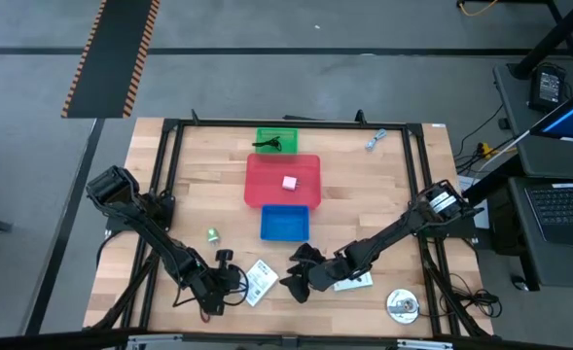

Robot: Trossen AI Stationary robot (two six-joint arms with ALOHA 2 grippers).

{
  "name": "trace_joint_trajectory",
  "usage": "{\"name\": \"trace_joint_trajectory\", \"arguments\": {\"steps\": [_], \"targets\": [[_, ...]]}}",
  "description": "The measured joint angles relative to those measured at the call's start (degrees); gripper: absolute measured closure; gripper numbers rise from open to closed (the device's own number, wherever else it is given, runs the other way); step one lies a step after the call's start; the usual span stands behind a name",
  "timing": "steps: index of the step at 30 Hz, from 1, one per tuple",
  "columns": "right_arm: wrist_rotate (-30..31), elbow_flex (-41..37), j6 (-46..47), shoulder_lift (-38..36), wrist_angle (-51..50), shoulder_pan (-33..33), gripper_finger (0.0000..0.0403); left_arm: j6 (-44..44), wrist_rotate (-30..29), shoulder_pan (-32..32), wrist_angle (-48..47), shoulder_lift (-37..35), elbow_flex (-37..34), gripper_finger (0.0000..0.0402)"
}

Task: Pick and place items into bin
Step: Put the left white card reader box into the blue bin

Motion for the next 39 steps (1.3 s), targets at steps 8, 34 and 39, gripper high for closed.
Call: {"name": "trace_joint_trajectory", "arguments": {"steps": [8, 34, 39], "targets": [[-0.06, -0.02, 0.02, 3.89, 4.32, -0.68, 0.0218, 0.0, -0.12, -0.02, 0.15, 0.0, -0.02, 0.0398], [-3.75, 0.16, -0.34, 5.82, 9.85, -2.35, 0.0221, 0.0, -0.19, -0.02, 0.35, 0.02, -0.02, 0.0398], [-3.78, 0.13, 1.08, 5.82, 9.78, -2.35, 0.0221, 0.0, -0.2, -0.02, 0.35, 0.02, -0.02, 0.0398]]}}
